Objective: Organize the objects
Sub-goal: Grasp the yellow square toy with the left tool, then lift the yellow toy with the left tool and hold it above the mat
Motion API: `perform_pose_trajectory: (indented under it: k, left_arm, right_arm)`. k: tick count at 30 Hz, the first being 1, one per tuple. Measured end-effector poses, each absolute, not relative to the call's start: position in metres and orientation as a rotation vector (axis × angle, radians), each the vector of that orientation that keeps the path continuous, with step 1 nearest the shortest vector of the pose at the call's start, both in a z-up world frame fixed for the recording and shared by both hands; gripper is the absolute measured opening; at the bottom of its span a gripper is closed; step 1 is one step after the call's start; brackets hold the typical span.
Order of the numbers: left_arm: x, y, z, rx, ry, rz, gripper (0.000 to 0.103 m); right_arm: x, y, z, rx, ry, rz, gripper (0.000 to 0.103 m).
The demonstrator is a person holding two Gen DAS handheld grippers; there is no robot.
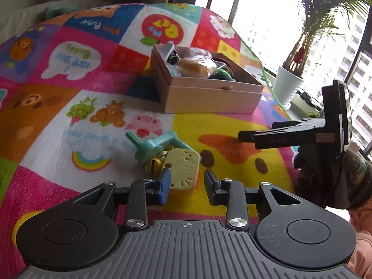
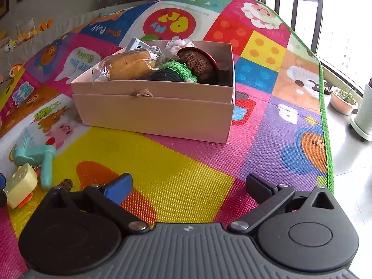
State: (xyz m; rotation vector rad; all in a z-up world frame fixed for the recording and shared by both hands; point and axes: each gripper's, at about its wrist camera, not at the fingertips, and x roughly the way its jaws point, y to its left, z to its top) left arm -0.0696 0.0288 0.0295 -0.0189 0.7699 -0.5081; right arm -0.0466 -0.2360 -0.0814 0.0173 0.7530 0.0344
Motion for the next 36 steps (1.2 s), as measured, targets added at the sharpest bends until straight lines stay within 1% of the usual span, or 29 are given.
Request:
perform_pose_trajectory:
  k: [5, 10, 12, 14, 16, 17, 20, 27, 36]
  left_arm:
    - [-0.065, 0.026, 0.028, -0.014, 0.790, -0.463, 0.035]
    - [-0.062, 0.024, 0.027, -0.011, 0.794, -0.451, 0.037]
    - [-0.059, 0.025, 0.027, -0.014, 0.795, -0.453, 0.039]
    - [-0.054, 0.022, 0.025, -0.006, 0.803, -0.451, 0.046]
    - [-0.045, 0.016, 0.018, 0.004, 0.848, -0.455, 0.047]
    - [-0.041, 0.013, 0.012, 0.003, 0.867, -0.455, 0.050]
    - [-0.036, 0.007, 0.010, 0.011, 0.840, -0.446, 0.050]
    - [-0.037, 0.017, 0.001, -0.099, 0.788, -0.455, 0.050]
    - [-0.043, 0.006, 0.002, -0.003, 0.761, -0.431, 0.050]
  right_arm:
    - [-0.047, -0.237, -0.081, 0.021, 0.752, 0.036, 0.103]
    - [-0.046, -0.238, -0.082, 0.022, 0.751, 0.036, 0.103]
    - [-0.046, -0.238, -0.082, 0.021, 0.751, 0.036, 0.103]
    - [-0.046, -0.238, -0.082, 0.022, 0.751, 0.036, 0.103]
    - [-0.046, -0.238, -0.082, 0.023, 0.750, 0.037, 0.103]
    - [-0.046, -0.238, -0.082, 0.024, 0.750, 0.037, 0.103]
    - [-0.046, -0.238, -0.081, 0.030, 0.748, 0.038, 0.103]
    - [-0.046, -0.238, -0.081, 0.032, 0.748, 0.039, 0.103]
    - [-0.045, -0.235, -0.082, 0.016, 0.753, 0.033, 0.103]
